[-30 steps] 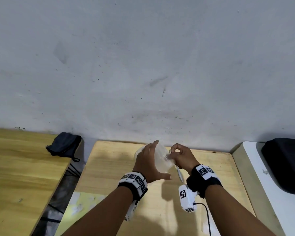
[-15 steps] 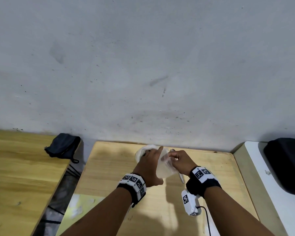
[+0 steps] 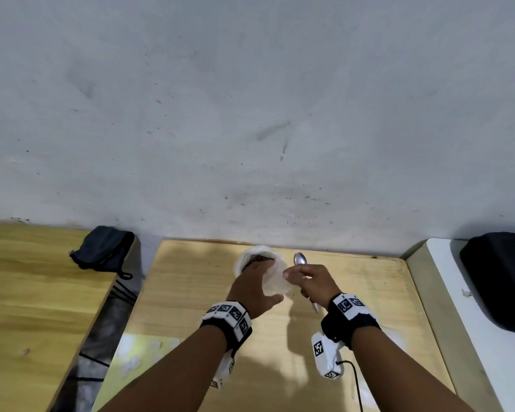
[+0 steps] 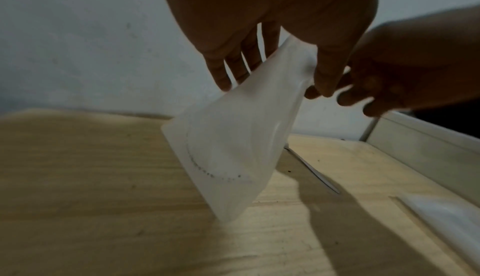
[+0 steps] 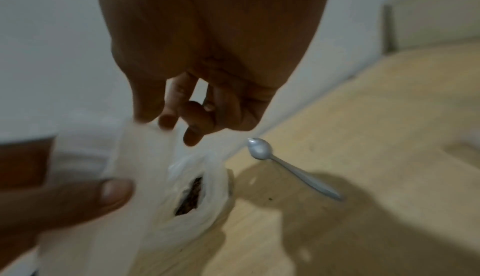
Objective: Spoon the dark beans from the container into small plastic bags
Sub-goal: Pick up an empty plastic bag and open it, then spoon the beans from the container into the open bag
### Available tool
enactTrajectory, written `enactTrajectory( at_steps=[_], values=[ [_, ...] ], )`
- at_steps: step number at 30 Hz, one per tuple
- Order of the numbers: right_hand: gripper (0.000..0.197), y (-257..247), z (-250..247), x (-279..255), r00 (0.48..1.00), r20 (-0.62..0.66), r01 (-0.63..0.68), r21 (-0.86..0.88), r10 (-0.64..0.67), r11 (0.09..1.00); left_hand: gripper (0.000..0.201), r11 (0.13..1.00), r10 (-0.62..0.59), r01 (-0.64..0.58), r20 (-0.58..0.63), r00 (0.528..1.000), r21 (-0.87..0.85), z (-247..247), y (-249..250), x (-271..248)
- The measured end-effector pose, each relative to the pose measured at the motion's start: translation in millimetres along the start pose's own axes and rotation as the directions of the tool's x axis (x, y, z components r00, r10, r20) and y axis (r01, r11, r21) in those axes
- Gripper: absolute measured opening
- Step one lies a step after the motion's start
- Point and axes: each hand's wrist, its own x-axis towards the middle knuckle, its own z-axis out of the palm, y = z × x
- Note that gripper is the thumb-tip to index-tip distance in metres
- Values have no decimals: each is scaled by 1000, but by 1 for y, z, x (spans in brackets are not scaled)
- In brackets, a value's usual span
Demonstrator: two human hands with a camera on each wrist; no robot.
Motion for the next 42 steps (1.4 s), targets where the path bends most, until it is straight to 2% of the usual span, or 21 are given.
enactTrajectory(
  at_steps=[2, 4, 6, 8, 10, 13, 16, 19, 24, 31, 36, 38, 40, 42],
  values=[
    [5, 16, -8, 3, 990, -128, -52, 90, 63, 995, 80, 997, -74, 73, -22, 997, -34, -2, -7, 2],
    [9, 38, -14, 12, 963, -245, -109, 44, 116, 993, 77, 989, -137, 135, -36, 990, -54, -2, -13, 5],
    [5, 55, -18, 15, 935, -284, -234, -38, 214, 971, 75, 984, -174, 172, -45, 984, -50, -2, -17, 7],
    [17, 72, -19, 19, 906, -302, -338, -99, 296, 936, 75, 979, -203, 201, -48, 978, -44, 1, -23, 9],
    [22, 82, -21, 24, 895, -303, -381, -140, 327, 914, 75, 972, -228, 225, -52, 972, -64, 4, -27, 12],
    [14, 87, -16, 30, 899, -292, -388, -189, 325, 902, 77, 965, -251, 247, -44, 967, -86, 7, -31, 14],
    [20, 87, -6, 34, 908, -282, -384, -267, 310, 884, 78, 962, -253, 248, -32, 967, -114, 11, -34, 15],
    [12, 87, 5, 38, 895, -308, -417, -322, 323, 850, 79, 961, -250, 244, -30, 968, -131, 11, -36, 17],
    [9, 89, 11, 42, 882, -307, -436, -248, 357, 865, 79, 959, -252, 242, -52, 966, -150, 11, -37, 16],
    [6, 85, 8, 39, 889, -308, -413, -221, 338, 884, 77, 953, -254, 233, -92, 963, -195, 8, -42, 4],
    [24, 74, 4, 36, 854, -451, -378, -198, 259, 904, 73, 923, -315, 284, -87, 945, -260, 1, -50, -8],
    [20, 69, -3, 36, 824, -539, -282, -118, 177, 952, 74, 898, -360, 324, -71, 930, -296, 0, -54, -10],
    [11, 60, -6, 32, 794, -599, -133, -13, 98, 991, 76, 861, -413, 373, -45, 910, -346, -2, -60, -12],
    [6, 51, -8, 29, 776, -629, 4, 80, 47, 997, 79, 819, -463, 420, -16, 886, -391, -3, -66, -11]
  ],
)
